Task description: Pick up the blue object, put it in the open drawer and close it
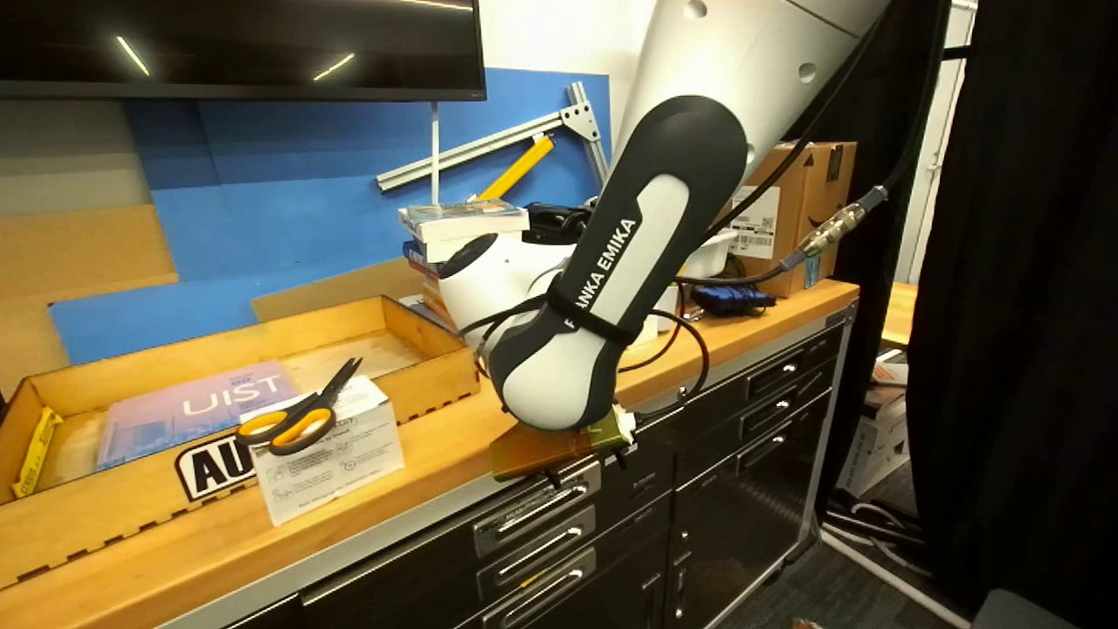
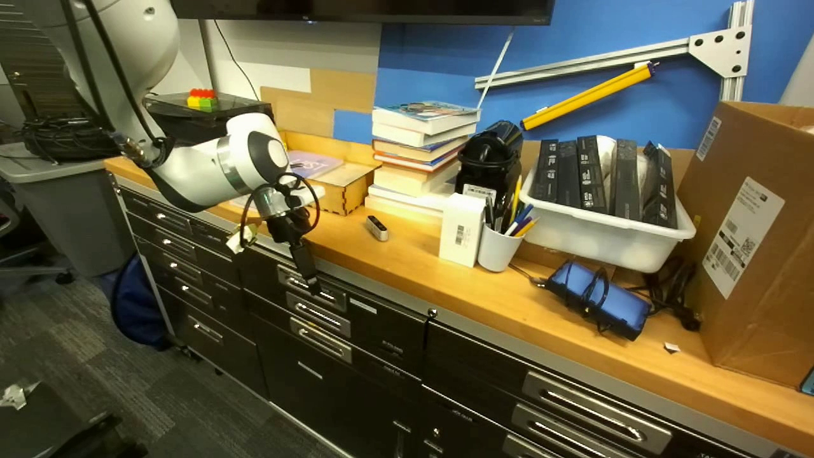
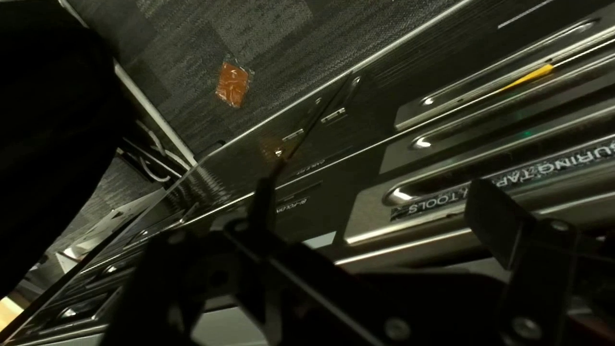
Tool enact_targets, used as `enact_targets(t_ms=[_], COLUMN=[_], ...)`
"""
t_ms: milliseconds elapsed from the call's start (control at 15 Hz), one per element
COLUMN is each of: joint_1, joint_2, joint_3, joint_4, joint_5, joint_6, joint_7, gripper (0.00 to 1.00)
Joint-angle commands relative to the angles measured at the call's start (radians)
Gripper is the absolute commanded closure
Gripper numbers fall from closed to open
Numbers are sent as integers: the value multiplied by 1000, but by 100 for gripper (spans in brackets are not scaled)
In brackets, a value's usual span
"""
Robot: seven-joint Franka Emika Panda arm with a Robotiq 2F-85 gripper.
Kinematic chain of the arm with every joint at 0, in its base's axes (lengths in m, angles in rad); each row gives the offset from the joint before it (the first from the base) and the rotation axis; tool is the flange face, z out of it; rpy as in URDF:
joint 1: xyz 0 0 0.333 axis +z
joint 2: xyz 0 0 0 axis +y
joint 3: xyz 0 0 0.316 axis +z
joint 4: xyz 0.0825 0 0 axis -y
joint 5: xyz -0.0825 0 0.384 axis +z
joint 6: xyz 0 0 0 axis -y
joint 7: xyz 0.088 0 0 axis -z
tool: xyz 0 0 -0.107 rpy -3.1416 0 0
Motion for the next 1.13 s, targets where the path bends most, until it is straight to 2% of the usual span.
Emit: enact_targets(t_ms=[0, 133, 400, 533, 800, 867, 1067], joint_1=[14, -2, -45, -46, -36, -59, -61], joint_2=[-119, -232, -420, -501, -632, -575, -639], joint_3=[2, 28, 106, 144, 182, 198, 212], joint_4=[-63, -127, -179, -163, -93, -110, -101], joint_5=[4, 41, 234, 386, 610, 536, 592], joint_6=[-17, -69, -144, -237, -427, -366, -418], joint_7=[-10, -78, -342, -496, -738, -640, -706], gripper=[0, 0, 0, 0, 0, 0, 0])
